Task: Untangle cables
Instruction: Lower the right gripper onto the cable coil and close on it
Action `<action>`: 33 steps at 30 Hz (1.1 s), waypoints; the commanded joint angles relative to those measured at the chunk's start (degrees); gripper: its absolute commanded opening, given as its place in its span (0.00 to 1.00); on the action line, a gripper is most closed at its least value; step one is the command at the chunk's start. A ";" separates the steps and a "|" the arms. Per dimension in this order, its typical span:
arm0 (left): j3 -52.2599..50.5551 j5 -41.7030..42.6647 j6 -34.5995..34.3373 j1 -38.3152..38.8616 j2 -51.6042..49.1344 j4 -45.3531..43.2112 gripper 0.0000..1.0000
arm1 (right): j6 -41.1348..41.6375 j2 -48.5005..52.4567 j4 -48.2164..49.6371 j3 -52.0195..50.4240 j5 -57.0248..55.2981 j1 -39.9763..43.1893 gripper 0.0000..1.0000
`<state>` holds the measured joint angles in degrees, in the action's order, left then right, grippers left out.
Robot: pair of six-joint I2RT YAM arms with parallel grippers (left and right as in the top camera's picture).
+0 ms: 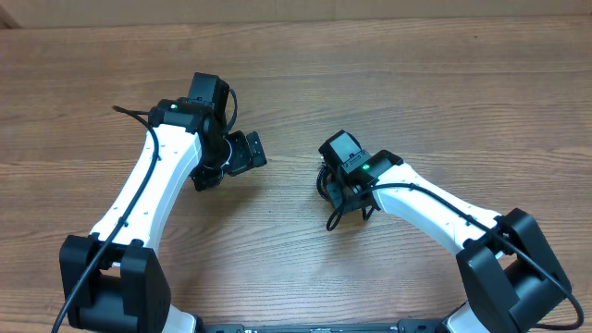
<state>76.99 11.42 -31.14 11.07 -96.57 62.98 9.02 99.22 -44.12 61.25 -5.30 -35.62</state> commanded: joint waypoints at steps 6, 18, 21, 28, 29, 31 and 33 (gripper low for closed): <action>0.74 0.70 1.36 0.24 -0.50 0.37 1.00 | -2.08 -0.39 1.92 -0.72 0.20 0.33 0.59; 0.74 0.70 1.36 0.24 -0.50 0.44 1.00 | -4.39 0.04 4.04 -1.64 0.28 0.33 0.50; 0.74 0.70 1.36 0.24 -0.50 0.39 1.00 | -4.42 0.26 4.02 -1.66 0.17 0.33 0.48; 0.74 0.70 1.38 0.24 -0.50 0.46 1.00 | -4.59 2.82 5.09 -1.66 -0.81 0.33 0.56; 0.74 0.70 1.38 0.24 -0.50 0.46 0.99 | -4.59 2.82 5.09 -1.62 -0.79 0.33 0.54; 0.74 0.70 1.38 0.24 -0.50 0.42 1.00 | -4.59 2.82 5.11 -1.49 -0.59 0.33 0.41; 0.74 0.70 1.38 0.24 -0.50 0.39 1.00 | -4.42 2.80 4.70 -1.05 -0.55 0.33 0.25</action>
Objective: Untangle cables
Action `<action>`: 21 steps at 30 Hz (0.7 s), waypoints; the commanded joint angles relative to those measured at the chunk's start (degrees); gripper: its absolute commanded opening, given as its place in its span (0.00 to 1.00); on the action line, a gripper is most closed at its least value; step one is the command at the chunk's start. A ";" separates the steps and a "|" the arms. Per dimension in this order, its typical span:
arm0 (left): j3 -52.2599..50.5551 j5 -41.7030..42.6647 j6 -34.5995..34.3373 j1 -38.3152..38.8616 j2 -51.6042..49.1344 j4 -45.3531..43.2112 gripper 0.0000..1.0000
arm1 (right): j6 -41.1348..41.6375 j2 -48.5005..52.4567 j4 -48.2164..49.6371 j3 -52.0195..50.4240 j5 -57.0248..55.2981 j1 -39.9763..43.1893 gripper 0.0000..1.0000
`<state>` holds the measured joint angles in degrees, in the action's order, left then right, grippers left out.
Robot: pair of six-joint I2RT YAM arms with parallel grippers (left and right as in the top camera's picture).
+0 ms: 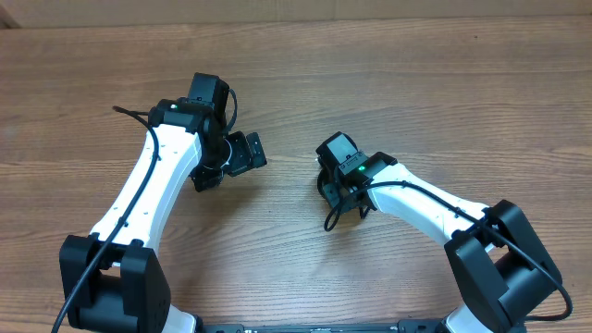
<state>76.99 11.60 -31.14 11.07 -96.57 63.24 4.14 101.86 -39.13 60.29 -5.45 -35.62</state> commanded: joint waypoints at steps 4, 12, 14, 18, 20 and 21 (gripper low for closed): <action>0.74 0.50 1.36 0.24 -0.50 0.07 0.99 | 0.52 0.15 -3.28 3.26 4.13 0.22 0.04; 0.74 15.19 11.76 0.26 -0.50 -1.62 1.00 | 7.54 -0.37 -12.68 20.92 18.40 0.24 0.04; 0.74 23.43 17.16 0.26 -0.50 -2.10 1.00 | 9.18 -0.39 -14.99 25.53 22.40 0.24 0.04; 0.74 30.14 19.12 0.24 -0.50 -2.84 1.00 | 9.99 -0.39 -18.51 32.50 27.21 0.28 0.04; 0.74 29.94 18.95 0.22 -0.50 -2.91 1.00 | 12.98 -0.50 -20.24 35.10 27.52 0.57 0.04; 0.74 29.81 18.93 0.22 -0.50 -2.89 1.00 | 13.68 -0.63 -20.70 35.69 27.78 0.66 0.04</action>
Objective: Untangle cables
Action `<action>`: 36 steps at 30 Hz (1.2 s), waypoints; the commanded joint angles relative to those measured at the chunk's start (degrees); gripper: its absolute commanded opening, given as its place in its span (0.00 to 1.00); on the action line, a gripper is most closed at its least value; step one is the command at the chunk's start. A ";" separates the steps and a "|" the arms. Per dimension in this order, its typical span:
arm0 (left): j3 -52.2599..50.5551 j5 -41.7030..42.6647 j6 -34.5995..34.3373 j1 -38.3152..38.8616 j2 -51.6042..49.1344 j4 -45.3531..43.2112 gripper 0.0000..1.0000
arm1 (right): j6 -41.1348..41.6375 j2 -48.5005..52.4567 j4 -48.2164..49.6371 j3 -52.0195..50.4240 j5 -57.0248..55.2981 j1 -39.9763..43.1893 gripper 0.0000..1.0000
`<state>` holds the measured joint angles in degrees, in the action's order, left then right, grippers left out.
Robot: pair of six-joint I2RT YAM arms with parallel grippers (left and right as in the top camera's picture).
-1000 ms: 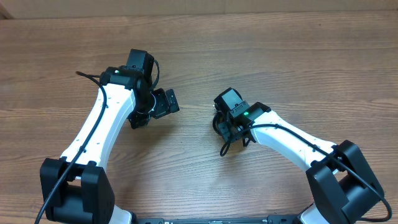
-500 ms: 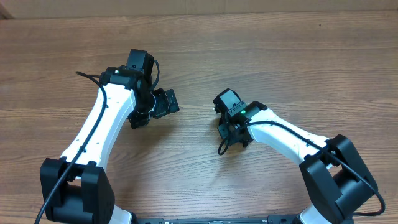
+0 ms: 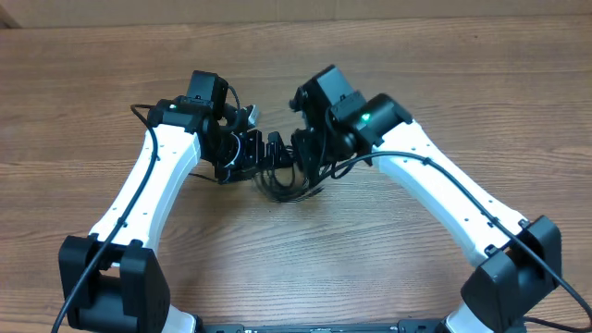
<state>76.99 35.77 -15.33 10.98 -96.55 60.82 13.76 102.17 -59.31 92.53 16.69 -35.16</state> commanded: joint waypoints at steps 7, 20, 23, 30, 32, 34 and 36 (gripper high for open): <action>0.74 5.49 3.10 0.31 -0.52 -2.05 0.95 | 4.26 -2.54 0.26 4.24 15.58 0.79 0.04; 0.74 -7.39 -5.53 0.31 -0.55 -4.09 0.92 | 4.28 -13.57 1.44 8.20 44.89 11.15 0.04; 0.74 -7.98 -5.53 0.31 -0.55 -4.17 0.97 | 5.60 -15.47 3.37 8.81 51.41 13.53 0.04; 0.74 -11.10 -5.75 0.31 -0.55 -4.09 0.99 | 15.04 -18.69 11.98 8.81 62.99 19.06 0.04; 0.74 -12.92 -6.36 0.31 -0.55 -3.87 0.93 | 17.25 -18.88 14.32 8.81 65.07 20.46 0.04; 0.74 -16.00 -8.83 0.31 -0.55 -3.39 0.70 | 18.67 -18.93 16.83 8.81 65.61 22.18 0.04; 0.74 -20.48 -13.64 0.31 -0.57 -2.27 0.59 | 18.67 -18.91 19.04 8.81 64.78 24.35 0.04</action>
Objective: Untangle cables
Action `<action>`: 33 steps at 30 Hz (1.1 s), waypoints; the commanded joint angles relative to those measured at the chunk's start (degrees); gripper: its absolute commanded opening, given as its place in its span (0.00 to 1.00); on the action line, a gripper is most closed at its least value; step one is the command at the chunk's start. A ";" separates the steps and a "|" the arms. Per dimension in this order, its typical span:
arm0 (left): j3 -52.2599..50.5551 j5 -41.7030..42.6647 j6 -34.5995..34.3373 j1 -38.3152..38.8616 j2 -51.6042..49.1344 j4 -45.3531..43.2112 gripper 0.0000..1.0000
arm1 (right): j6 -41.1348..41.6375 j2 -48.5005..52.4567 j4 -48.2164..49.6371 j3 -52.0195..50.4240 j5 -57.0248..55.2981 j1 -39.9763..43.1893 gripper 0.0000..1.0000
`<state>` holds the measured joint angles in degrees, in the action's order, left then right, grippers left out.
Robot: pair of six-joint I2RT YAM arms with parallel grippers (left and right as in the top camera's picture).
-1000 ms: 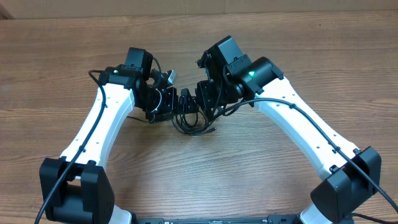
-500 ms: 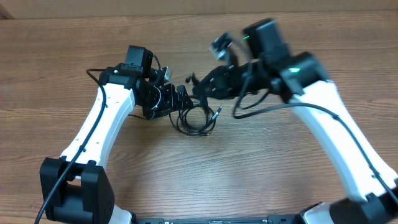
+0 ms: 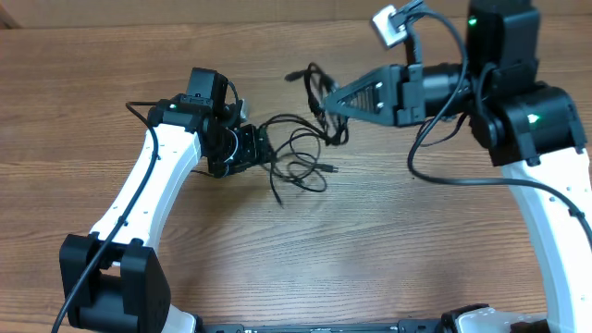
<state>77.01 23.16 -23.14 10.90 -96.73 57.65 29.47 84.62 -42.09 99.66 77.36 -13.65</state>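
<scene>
A tangle of thin black cables (image 3: 298, 159) lies spread on the wooden table between my two arms. At the tangle's left end, low over the table, my left gripper (image 3: 255, 146) is shut on a strand. My right gripper (image 3: 324, 105) is raised high and looks large in the overhead view. Its fingers point left and are shut on the upper loops of the cable (image 3: 317, 85). From there, strands hang down toward the table. Loose plug ends lie at the lower right (image 3: 331, 169) and the bottom (image 3: 280, 202) of the tangle.
The wooden table (image 3: 388, 250) carries nothing else. The right arm's own black cable (image 3: 435, 171) loops below its wrist. The white links of the left arm (image 3: 148, 194) run from the lower left.
My right gripper, then low beside the left one at the bundle, is now high and to the right with cable in it. The bundle has spread out into loose loops.
At first the cable sat bunched under my right gripper at mid-table, with the left gripper apart and empty. Then both grippers met at the bundle near the left one. Now the left holds one end while the right holds the other end high.
</scene>
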 commanded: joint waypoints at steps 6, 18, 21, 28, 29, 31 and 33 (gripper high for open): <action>0.72 -11.26 -7.52 0.37 -0.39 2.62 0.41 | 3.48 -1.36 -2.36 1.68 -9.97 8.74 0.04; 0.72 -7.61 -6.64 0.33 -0.35 2.64 0.04 | -0.61 -0.15 -35.76 1.66 -73.90 10.82 0.22; 0.94 -1.88 -4.96 0.33 -0.22 1.31 0.04 | -1.09 0.68 -38.12 1.62 -73.20 10.78 0.33; 7.32 20.00 4.39 0.37 0.02 0.63 0.04 | -5.81 2.21 -40.74 1.25 -61.79 10.43 0.39; 8.68 23.45 4.94 0.37 0.13 0.61 0.04 | -7.58 2.32 -40.52 0.72 -59.36 10.05 0.43; 11.54 29.97 5.44 0.37 0.26 0.61 0.04 | -11.23 2.40 -39.80 -0.50 -56.06 9.03 0.54; 14.75 35.23 5.44 0.37 0.28 0.57 0.04 | -13.16 2.43 -39.06 -1.86 -54.51 7.78 0.66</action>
<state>85.89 42.11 -20.73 11.27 -96.77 58.48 21.91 86.78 -81.78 99.57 16.32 -3.86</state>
